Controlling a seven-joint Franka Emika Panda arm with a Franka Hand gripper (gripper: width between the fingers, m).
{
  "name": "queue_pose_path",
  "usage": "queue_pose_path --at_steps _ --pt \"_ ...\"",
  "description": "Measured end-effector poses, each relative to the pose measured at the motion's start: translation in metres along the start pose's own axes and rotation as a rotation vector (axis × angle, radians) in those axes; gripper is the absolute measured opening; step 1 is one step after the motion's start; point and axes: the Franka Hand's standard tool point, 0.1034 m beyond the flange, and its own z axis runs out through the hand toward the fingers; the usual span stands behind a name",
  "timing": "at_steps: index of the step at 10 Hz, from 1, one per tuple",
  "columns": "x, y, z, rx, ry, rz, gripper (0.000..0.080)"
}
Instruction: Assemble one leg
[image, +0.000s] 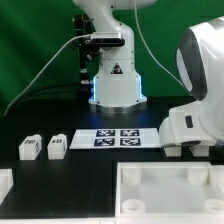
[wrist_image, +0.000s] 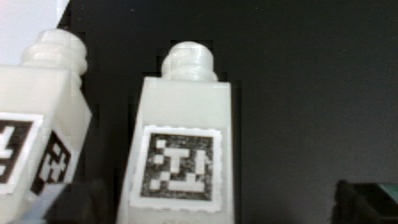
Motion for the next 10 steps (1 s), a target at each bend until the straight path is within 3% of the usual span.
queue_pose_path --at_steps 1,2,3,4,10 --pt "0.0 0.0 0.0 0.0 0.0 0.0 0.0517" --pt "0.0 0.0 0.0 0.0 0.0 0.0 0.0339" --pt "-0.0002 0.0 0.0 0.0 -0.001 0.0 0.0339" --pt "-0.0002 0.0 0.0 0.0 -0.001 0.0 0.0291" --pt "-0.0002 0.0 0.0 0.0 -0.001 0.0 0.0291"
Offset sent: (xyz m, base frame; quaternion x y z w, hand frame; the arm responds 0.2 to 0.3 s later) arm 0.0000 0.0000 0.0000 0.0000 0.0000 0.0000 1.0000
